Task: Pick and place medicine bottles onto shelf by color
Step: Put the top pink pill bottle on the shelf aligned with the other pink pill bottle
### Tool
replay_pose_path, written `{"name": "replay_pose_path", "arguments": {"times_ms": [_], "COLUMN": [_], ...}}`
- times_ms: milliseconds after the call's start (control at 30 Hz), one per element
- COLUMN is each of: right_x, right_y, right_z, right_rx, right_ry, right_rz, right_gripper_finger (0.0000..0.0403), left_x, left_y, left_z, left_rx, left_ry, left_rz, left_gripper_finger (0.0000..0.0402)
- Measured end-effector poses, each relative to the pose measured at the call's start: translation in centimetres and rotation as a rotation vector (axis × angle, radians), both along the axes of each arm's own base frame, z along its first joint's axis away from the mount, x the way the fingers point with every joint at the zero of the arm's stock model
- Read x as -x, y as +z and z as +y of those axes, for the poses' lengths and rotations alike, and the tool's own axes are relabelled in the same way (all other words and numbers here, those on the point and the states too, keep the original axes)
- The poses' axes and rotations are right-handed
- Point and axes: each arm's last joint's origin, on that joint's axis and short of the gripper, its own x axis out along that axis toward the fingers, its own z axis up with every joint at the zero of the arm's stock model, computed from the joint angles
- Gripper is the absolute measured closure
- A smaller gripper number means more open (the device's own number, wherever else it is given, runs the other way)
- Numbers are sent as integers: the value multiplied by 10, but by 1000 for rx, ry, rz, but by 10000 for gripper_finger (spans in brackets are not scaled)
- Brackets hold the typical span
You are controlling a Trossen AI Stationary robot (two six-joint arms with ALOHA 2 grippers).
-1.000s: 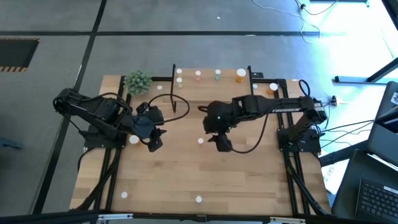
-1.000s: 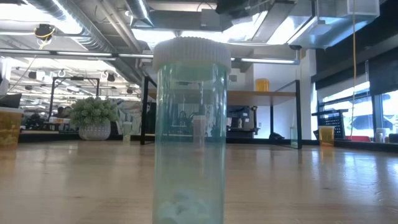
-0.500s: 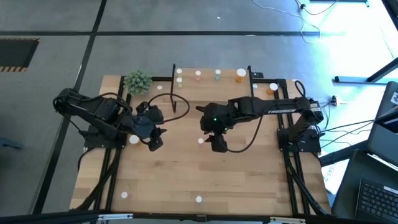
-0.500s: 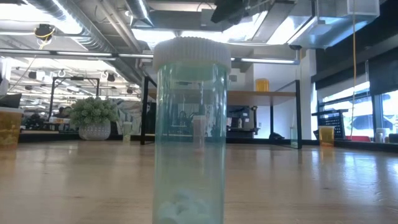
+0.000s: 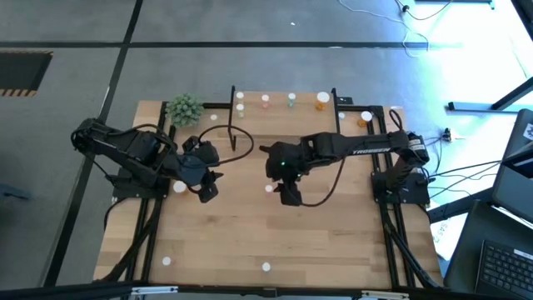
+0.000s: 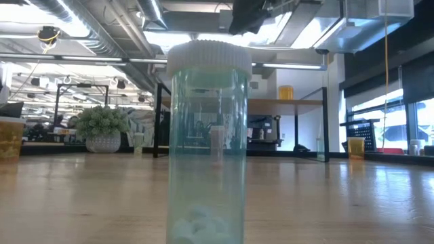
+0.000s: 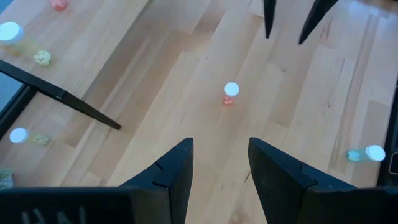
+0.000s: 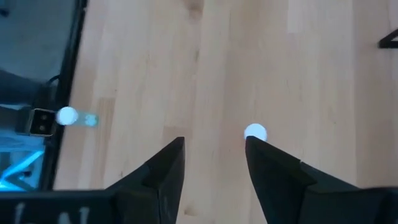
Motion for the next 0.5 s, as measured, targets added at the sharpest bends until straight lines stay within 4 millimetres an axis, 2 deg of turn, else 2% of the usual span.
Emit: {"name": "replay_pose_path", "arguments": {"times_ms": [200,500], "right_x": [-14,-36], "right_y": [-28,-75], "right_z": [-4,-4], "right_rx": [27,85], "right_ry": [-41,65], "right_rz": [89,187], "right_gripper_finger": [230,231], "left_x": [0,0], "left_y": [0,0], "left_z": [0,0], "left_rx": [0,2], "left_ry": [0,0], "left_rz": [0,-2], "left_gripper_finger": [253,253]}}
